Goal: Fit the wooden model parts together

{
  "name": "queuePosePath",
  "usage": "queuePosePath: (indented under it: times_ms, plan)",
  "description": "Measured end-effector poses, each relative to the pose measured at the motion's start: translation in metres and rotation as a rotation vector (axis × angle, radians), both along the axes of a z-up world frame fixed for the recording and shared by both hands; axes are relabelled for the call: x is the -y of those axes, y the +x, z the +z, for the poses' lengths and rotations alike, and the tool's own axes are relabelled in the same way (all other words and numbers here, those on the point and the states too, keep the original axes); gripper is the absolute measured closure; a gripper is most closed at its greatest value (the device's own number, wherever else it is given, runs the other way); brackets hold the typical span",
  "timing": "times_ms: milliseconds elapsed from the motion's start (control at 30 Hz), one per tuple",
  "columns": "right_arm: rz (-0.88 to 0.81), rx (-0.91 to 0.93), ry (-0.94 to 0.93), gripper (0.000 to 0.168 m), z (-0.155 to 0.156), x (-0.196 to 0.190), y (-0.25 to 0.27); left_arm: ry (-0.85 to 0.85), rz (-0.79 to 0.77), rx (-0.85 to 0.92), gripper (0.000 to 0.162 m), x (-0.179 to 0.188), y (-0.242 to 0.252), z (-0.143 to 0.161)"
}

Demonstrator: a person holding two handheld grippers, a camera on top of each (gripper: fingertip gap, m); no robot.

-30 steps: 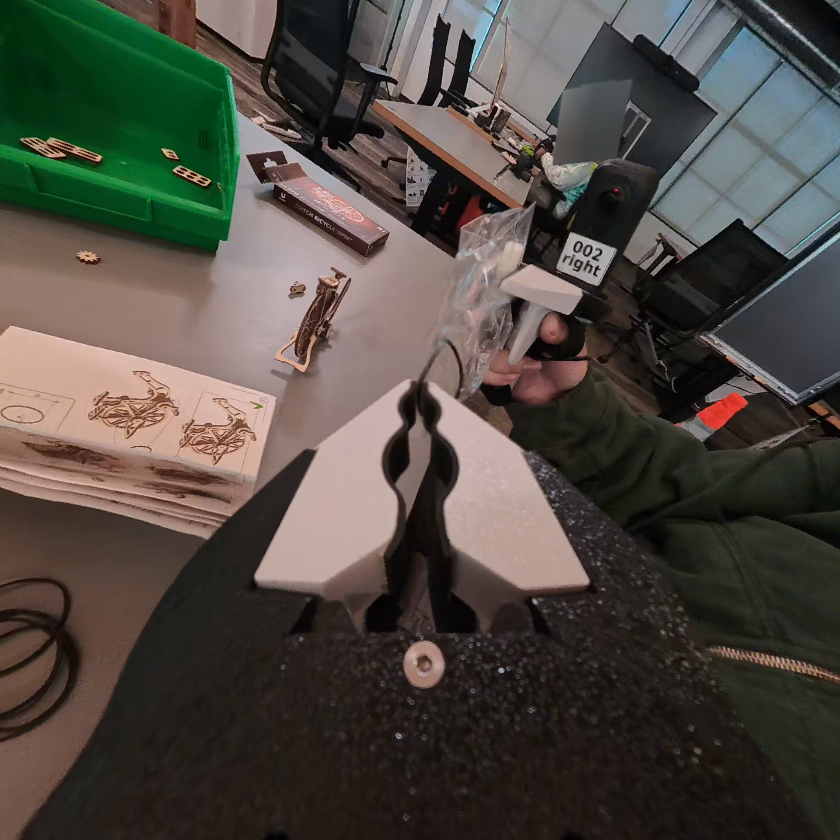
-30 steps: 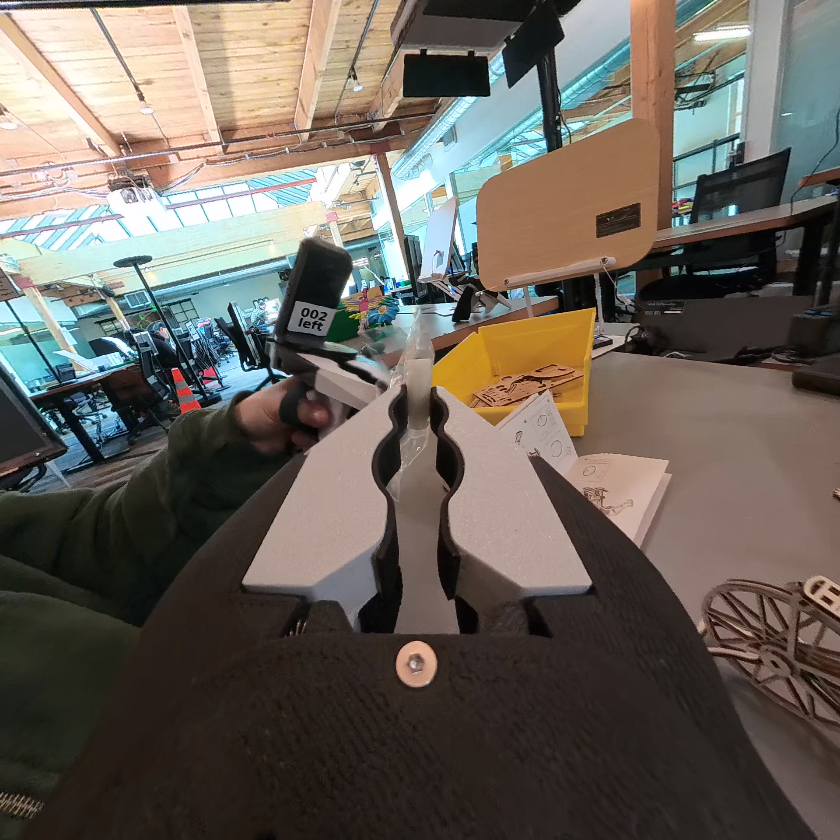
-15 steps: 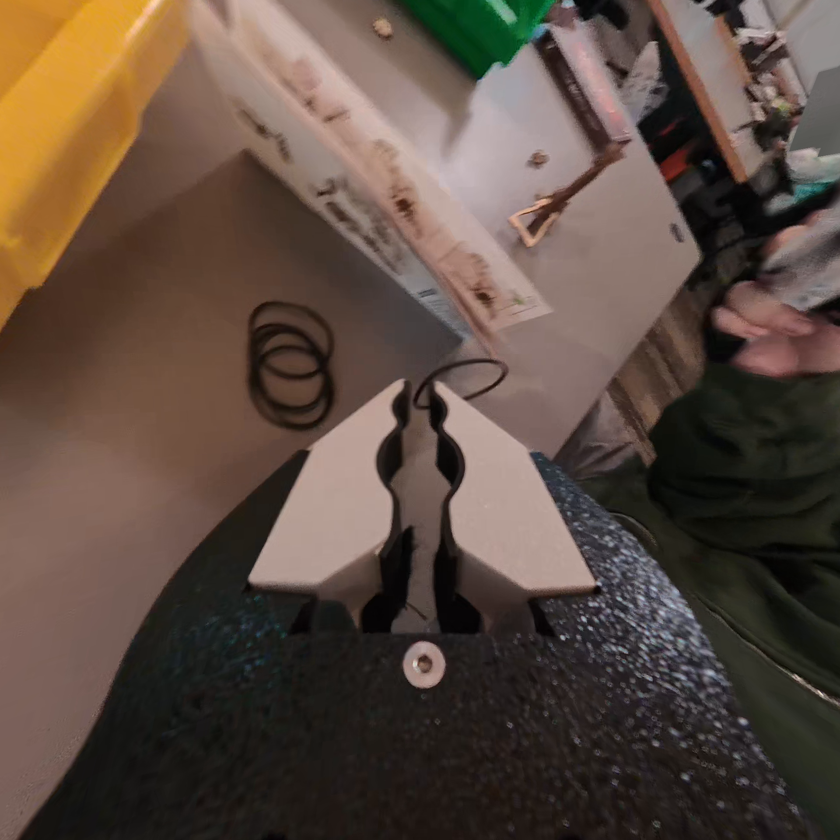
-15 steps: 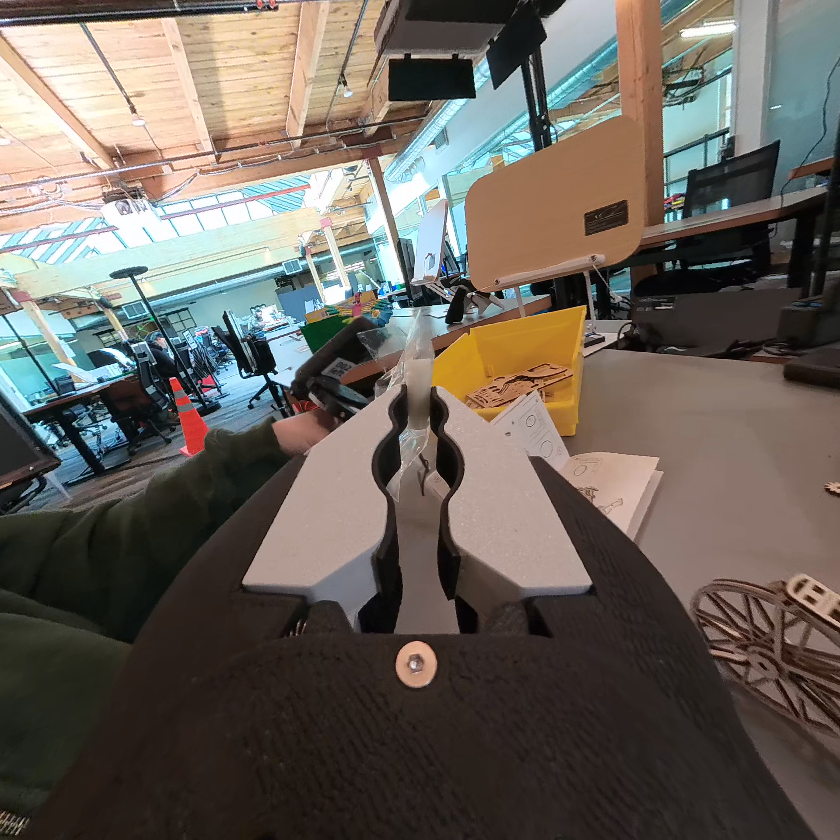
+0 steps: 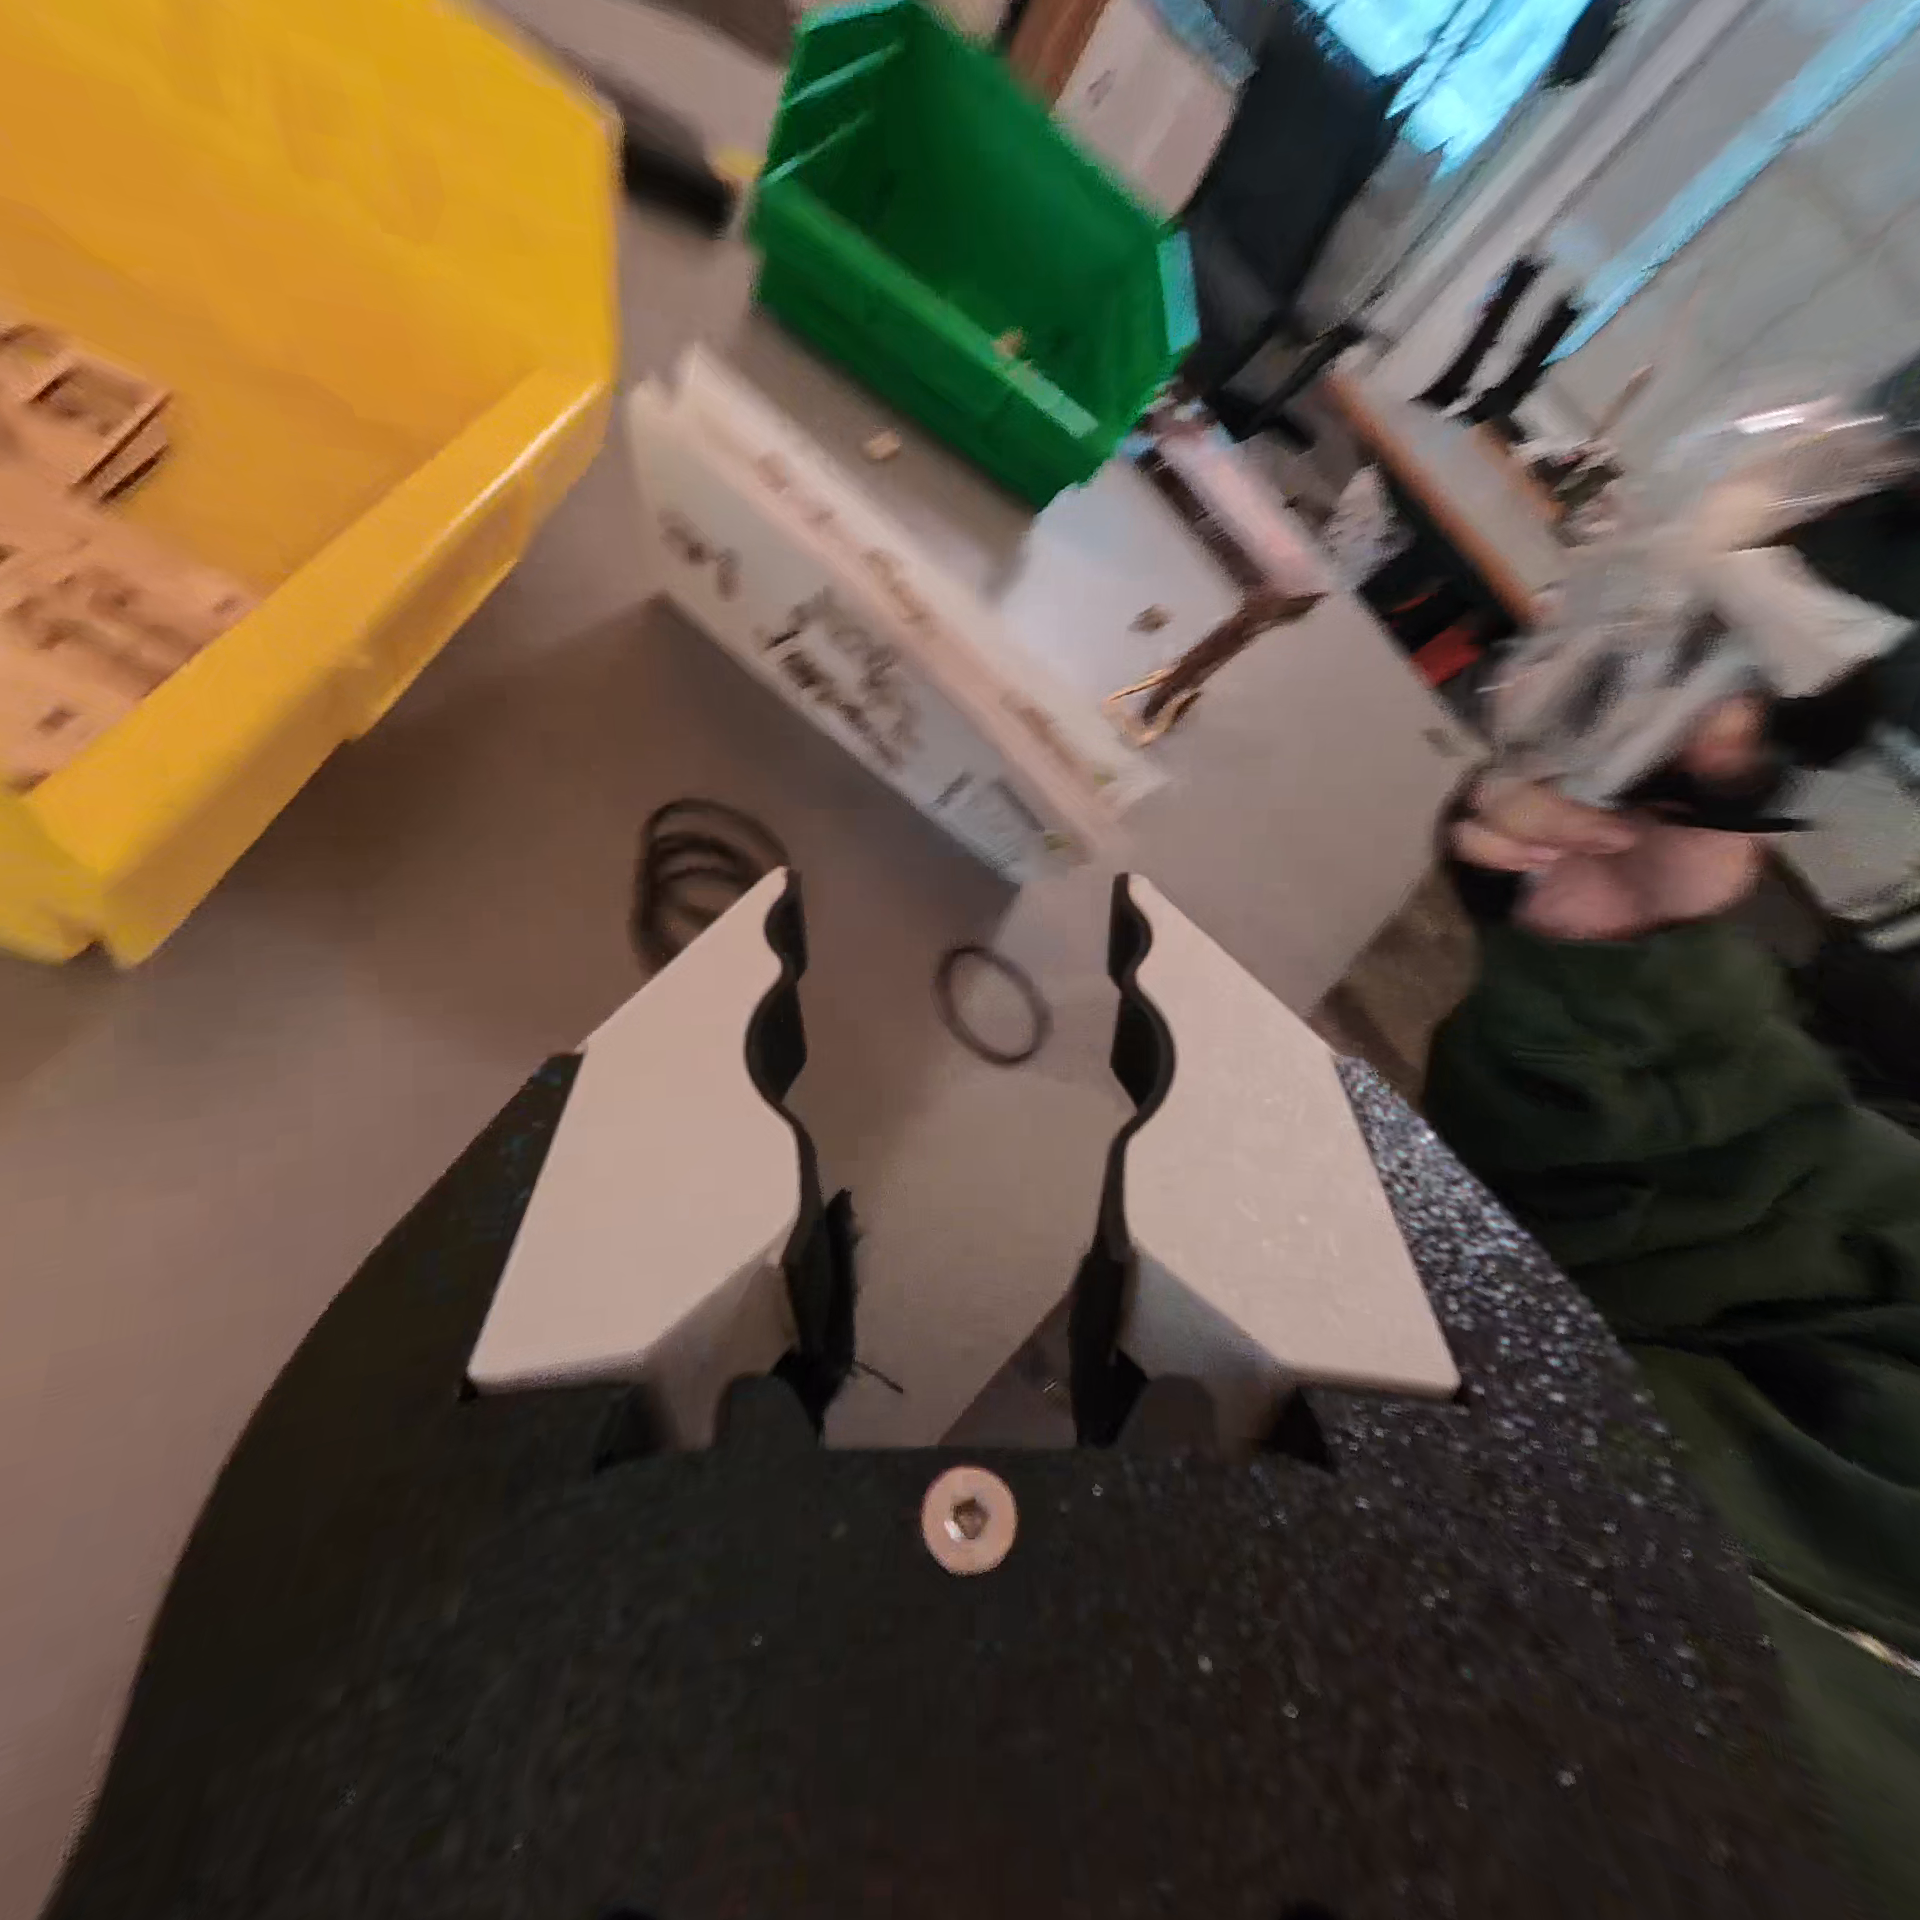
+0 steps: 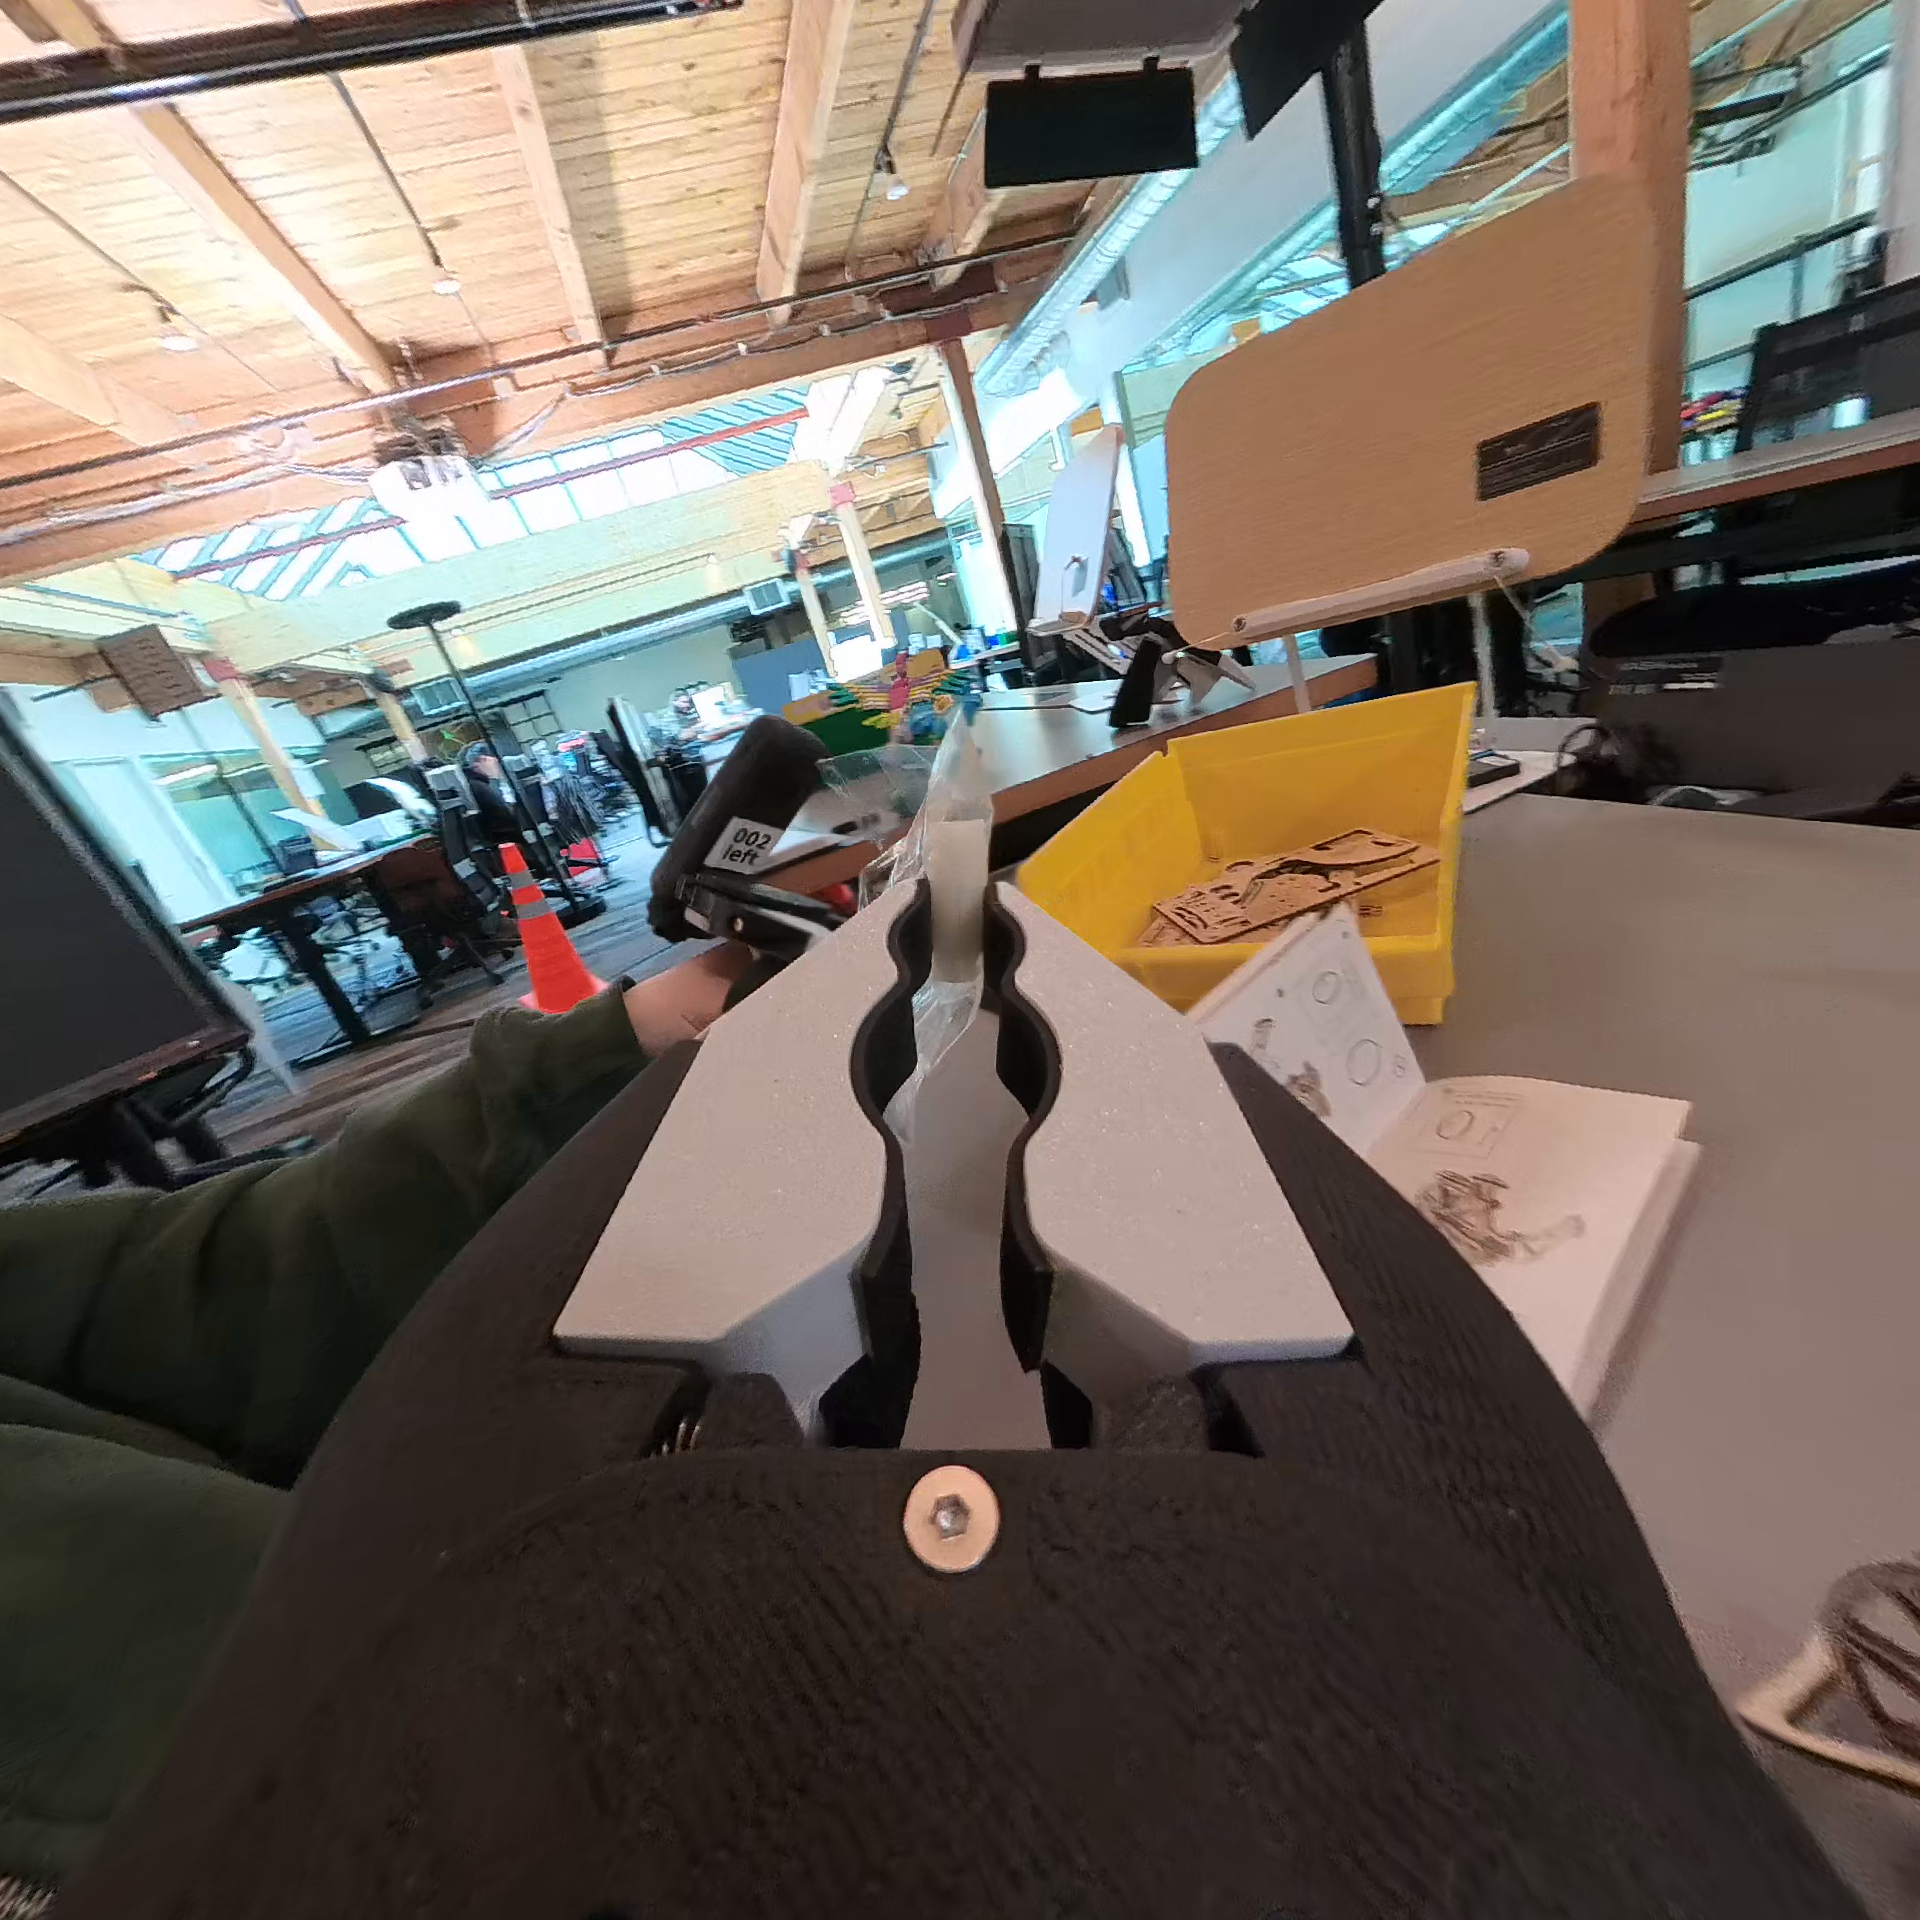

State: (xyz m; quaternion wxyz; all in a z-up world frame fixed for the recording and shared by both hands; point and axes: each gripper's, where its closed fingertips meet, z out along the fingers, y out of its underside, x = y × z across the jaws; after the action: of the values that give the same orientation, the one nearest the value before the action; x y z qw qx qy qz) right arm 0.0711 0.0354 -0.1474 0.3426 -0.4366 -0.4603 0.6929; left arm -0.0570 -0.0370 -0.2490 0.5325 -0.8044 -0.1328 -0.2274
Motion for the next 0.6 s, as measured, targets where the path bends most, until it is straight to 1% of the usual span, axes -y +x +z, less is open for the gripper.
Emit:
queuePosePath:
  times_ms: [33,100,167,233,300,367,400,433,467,567,600]
  plan:
    - [0.028,-0.006,0.001,0.161,0.001,0.006,-0.002,0.073,-0.043,0.016,0.103,0.001,0.011,0.015]
    - [0.106,-0.018,0.013,0.161,0.003,0.023,-0.006,0.227,-0.155,0.097,0.097,0.006,0.039,0.05]
    - [0.181,-0.026,0.021,0.161,0.004,0.04,-0.01,0.315,-0.25,0.177,0.09,0.014,0.065,0.074]
    - [0.24,-0.029,0.038,0.161,0.004,0.055,-0.014,0.31,-0.322,0.173,0.089,0.02,0.085,0.078]
    - [0.291,-0.027,0.056,0.161,0.003,0.068,-0.018,0.293,-0.354,0.144,0.094,0.025,0.099,0.075]
    - [0.333,-0.027,0.067,0.162,0.002,0.078,-0.021,0.291,-0.385,0.12,0.106,0.031,0.109,0.075]
    - [0.348,-0.027,0.072,0.161,0.002,0.082,-0.023,0.296,-0.393,0.1,0.121,0.035,0.112,0.075]
    - [0.365,-0.027,0.075,0.161,0.001,0.087,-0.024,0.299,-0.388,0.074,0.148,0.038,0.113,0.073]
    - [0.381,-0.031,0.077,0.161,0.002,0.09,-0.026,0.303,-0.375,0.045,0.162,0.041,0.113,0.072]
    - [0.387,-0.05,0.077,0.161,0.003,0.097,-0.032,0.349,-0.322,-0.006,0.162,0.051,0.106,0.077]
    - [0.393,-0.055,0.068,0.153,0.004,0.099,-0.034,0.362,-0.315,-0.025,0.162,0.055,0.105,0.079]
